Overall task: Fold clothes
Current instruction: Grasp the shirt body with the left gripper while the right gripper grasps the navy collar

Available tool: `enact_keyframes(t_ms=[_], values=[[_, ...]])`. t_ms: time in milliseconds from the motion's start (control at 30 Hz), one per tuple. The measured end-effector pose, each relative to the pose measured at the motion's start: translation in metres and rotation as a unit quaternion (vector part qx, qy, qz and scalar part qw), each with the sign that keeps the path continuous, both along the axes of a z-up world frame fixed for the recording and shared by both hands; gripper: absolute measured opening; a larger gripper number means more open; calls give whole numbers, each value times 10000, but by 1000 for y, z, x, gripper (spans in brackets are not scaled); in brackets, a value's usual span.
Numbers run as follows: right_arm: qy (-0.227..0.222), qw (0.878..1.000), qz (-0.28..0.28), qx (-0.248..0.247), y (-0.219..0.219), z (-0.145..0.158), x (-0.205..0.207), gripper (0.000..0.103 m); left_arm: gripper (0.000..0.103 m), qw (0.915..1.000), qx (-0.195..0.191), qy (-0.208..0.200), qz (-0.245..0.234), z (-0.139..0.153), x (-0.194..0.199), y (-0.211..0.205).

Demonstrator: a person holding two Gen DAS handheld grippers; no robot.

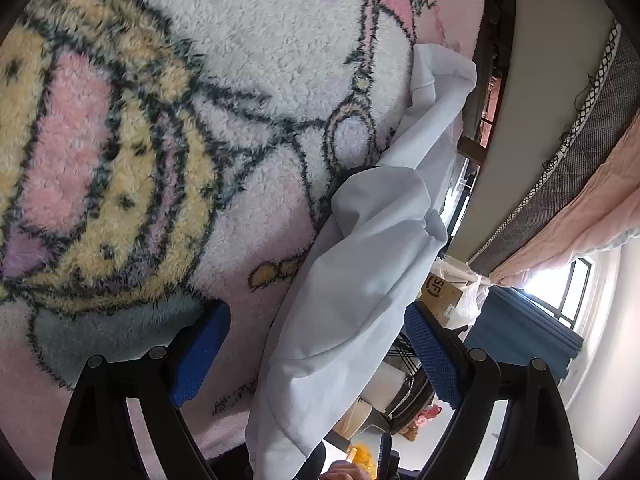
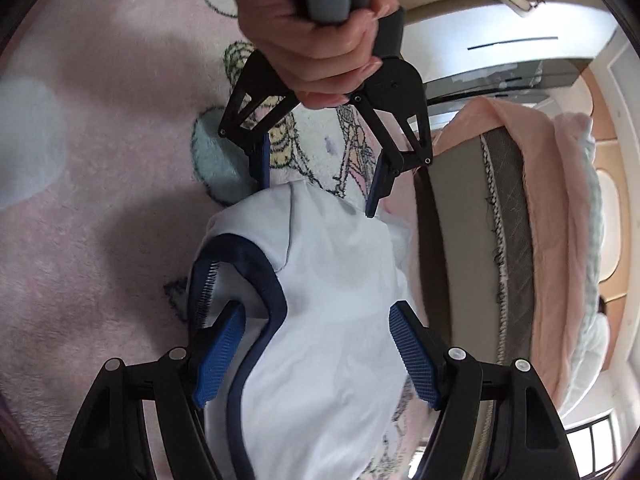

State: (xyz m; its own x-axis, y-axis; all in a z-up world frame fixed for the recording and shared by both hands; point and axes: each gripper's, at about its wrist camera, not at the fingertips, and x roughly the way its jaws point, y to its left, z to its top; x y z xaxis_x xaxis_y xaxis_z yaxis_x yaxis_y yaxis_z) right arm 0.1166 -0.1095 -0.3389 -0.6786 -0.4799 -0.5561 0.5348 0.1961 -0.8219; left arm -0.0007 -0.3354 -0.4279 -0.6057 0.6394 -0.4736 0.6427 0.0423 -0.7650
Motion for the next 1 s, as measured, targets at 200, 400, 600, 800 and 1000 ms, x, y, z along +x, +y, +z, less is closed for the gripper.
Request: enact_keyframes(t_ms=[200, 400, 600, 800, 1000], values=[[69, 10000, -42, -58, -8, -8, -5, 74, 87, 9995, 12, 255, -181, 4, -10, 3], [-116, 9999, 0, 1, -8, -17, -5, 73, 56, 9989, -163, 411, -164, 11, -14, 0], [-723, 9960, -509, -95, -11, -8, -20, 42, 37, 9971, -638, 391, -172, 14, -7, -9], [-1263, 9876, -931, -83, -14, -2, -29, 15, 23, 9915, -1139, 303, -559, 14, -16, -7], [-1925, 9716, -1347, -286, -14, 15, -43, 7, 17, 9876, -1320, 306, -789, 20, -37, 10]])
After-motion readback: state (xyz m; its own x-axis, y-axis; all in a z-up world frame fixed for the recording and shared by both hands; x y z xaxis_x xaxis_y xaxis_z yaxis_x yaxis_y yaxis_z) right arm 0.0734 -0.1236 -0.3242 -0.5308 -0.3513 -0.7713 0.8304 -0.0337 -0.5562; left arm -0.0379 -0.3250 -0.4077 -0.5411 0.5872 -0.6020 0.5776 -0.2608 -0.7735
